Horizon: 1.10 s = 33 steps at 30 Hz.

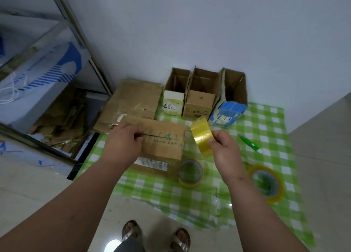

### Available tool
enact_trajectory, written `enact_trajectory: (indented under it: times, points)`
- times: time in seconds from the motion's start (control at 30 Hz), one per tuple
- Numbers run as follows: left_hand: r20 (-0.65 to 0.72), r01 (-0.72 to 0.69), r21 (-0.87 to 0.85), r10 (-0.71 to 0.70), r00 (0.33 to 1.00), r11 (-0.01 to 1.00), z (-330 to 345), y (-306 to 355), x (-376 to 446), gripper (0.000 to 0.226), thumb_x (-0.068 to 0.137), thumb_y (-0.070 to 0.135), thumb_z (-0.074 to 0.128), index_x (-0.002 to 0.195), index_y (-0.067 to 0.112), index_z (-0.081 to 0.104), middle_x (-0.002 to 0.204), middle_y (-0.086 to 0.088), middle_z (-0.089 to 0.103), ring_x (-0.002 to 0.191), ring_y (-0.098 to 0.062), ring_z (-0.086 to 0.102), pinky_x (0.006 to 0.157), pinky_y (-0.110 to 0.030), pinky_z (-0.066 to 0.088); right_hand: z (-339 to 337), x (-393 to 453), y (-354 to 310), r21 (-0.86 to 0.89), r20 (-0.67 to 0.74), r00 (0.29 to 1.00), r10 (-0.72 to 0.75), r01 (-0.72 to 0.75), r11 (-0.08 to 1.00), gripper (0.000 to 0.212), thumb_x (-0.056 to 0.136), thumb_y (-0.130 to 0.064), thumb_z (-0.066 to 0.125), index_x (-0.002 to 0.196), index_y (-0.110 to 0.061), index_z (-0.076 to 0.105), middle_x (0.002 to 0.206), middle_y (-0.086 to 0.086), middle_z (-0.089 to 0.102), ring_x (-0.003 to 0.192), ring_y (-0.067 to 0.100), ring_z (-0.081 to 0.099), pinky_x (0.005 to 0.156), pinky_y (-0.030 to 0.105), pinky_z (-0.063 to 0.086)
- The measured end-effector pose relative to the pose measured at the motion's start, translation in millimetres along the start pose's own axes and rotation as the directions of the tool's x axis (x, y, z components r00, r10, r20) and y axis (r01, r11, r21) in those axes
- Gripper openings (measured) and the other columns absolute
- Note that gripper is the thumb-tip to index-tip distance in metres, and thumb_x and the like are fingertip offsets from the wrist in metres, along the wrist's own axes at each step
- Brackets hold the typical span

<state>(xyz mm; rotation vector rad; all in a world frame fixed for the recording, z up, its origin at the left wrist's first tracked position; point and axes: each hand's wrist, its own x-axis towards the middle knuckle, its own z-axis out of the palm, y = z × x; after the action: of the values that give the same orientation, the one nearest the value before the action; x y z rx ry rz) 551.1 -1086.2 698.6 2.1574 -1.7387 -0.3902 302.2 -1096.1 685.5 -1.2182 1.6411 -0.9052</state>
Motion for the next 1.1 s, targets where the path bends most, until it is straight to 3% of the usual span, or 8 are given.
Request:
enact_trajectory:
  times: [0.2, 0.37, 0.47, 0.57, 0.7, 0.83, 1.0, 1.1]
  points:
    - [0.216, 0.181, -0.161, -0.145, 0.966, 0.970, -18.3, -1.1, 16.2, 0.019, 0.097, 0.032, 0.054, 0.103, 0.023, 0.070, 0.104, -0.002, 0.068, 0.099, -0.024, 0.061, 0.088, -0.037, 0.050, 23.6, -9.3, -57.6, 0.123, 0.086, 0.956, -0.280, 0.269, 0.955, 0.020, 0.095, -0.010, 0.058, 0.092, -0.029, 0.064, 0.092, -0.002, 0.067, 0.081, 0.005, 0.060, 0.068, 0.015, 0.046]
    - [0.371, 0.407, -0.628, -0.204, 0.906, 0.664, -22.8, -10.9, 24.0, 0.048, 0.101, 0.055, 0.034, 0.103, 0.025, 0.071, 0.098, 0.004, 0.074, 0.101, -0.020, 0.063, 0.098, -0.041, 0.045, 59.4, -17.4, -73.6, -0.172, 0.294, 0.880, -0.372, 0.432, 0.885, 0.011, 0.094, -0.020, 0.059, 0.097, -0.030, 0.059, 0.097, -0.005, 0.064, 0.097, 0.020, 0.057, 0.089, 0.043, 0.046]
    - [0.362, 0.402, -0.724, -0.188, 0.913, 0.560, -23.4, -19.2, 23.3, 0.058, 0.099, 0.064, 0.029, 0.086, 0.034, 0.077, 0.086, 0.010, 0.075, 0.097, -0.017, 0.066, 0.085, -0.032, 0.045, 74.9, -20.5, -72.3, -0.321, 0.351, 0.838, -0.417, 0.526, 0.787, 0.011, 0.093, -0.024, 0.059, 0.102, -0.030, 0.058, 0.100, -0.014, 0.057, 0.104, 0.012, 0.050, 0.102, 0.034, 0.027]
    - [0.360, 0.369, -0.784, -0.118, 0.925, 0.500, -23.1, -24.2, 18.4, 0.056, 0.088, 0.073, 0.036, 0.099, 0.034, 0.076, 0.099, 0.002, 0.075, 0.098, -0.018, 0.064, 0.087, -0.032, 0.045, 80.6, -21.9, -71.9, -0.384, 0.379, 0.811, -0.446, 0.576, 0.722, 0.015, 0.093, -0.027, 0.057, 0.107, -0.027, 0.060, 0.100, -0.016, 0.054, 0.107, 0.010, 0.049, 0.096, 0.025, 0.016]
    - [0.306, 0.291, -0.832, -0.047, 0.951, 0.472, -22.9, -25.6, 11.5, 0.017, 0.094, 0.041, 0.061, 0.090, 0.032, 0.074, 0.087, 0.008, 0.072, 0.082, -0.004, 0.066, 0.073, -0.019, 0.051, 82.3, -22.1, -71.7, -0.411, 0.390, 0.803, -0.451, 0.590, 0.696, 0.015, 0.093, -0.029, 0.058, 0.107, -0.028, 0.060, 0.100, -0.018, 0.052, 0.108, 0.010, 0.049, 0.099, 0.028, 0.017]
    - [0.275, 0.286, -0.850, -0.089, 0.957, 0.442, -29.5, -27.7, 9.2, 0.011, 0.087, 0.011, 0.071, 0.095, 0.016, 0.074, 0.097, -0.007, 0.075, 0.085, -0.015, 0.070, 0.074, -0.026, 0.055, 84.2, -22.4, -70.3, -0.420, 0.389, 0.796, -0.464, 0.601, 0.680, 0.016, 0.093, -0.029, 0.058, 0.108, -0.027, 0.061, 0.101, -0.017, 0.054, 0.110, 0.011, 0.050, 0.102, 0.030, 0.016]
    - [0.222, 0.255, -0.798, -0.126, 0.967, 0.546, -31.1, -28.4, 7.6, 0.005, 0.089, 0.008, 0.069, 0.084, 0.009, 0.068, 0.078, -0.003, 0.070, 0.075, -0.015, 0.063, 0.069, -0.026, 0.052, 86.4, -19.9, -75.5, -0.419, 0.381, 0.794, -0.474, 0.605, 0.677, 0.017, 0.095, -0.032, 0.056, 0.111, -0.027, 0.061, 0.105, -0.013, 0.058, 0.109, 0.011, 0.051, 0.102, 0.030, 0.016]
    - [0.243, 0.291, -0.805, -0.160, 0.957, 0.517, -28.9, -30.0, 11.4, 0.009, 0.094, 0.010, 0.063, 0.085, 0.010, 0.063, 0.097, -0.012, 0.071, 0.090, -0.023, 0.069, 0.084, -0.034, 0.058, 83.3, -16.1, -77.1, -0.427, 0.392, 0.789, -0.473, 0.612, 0.666, 0.014, 0.095, -0.042, 0.055, 0.105, -0.033, 0.059, 0.098, -0.017, 0.056, 0.095, 0.007, 0.049, 0.104, 0.034, 0.017]
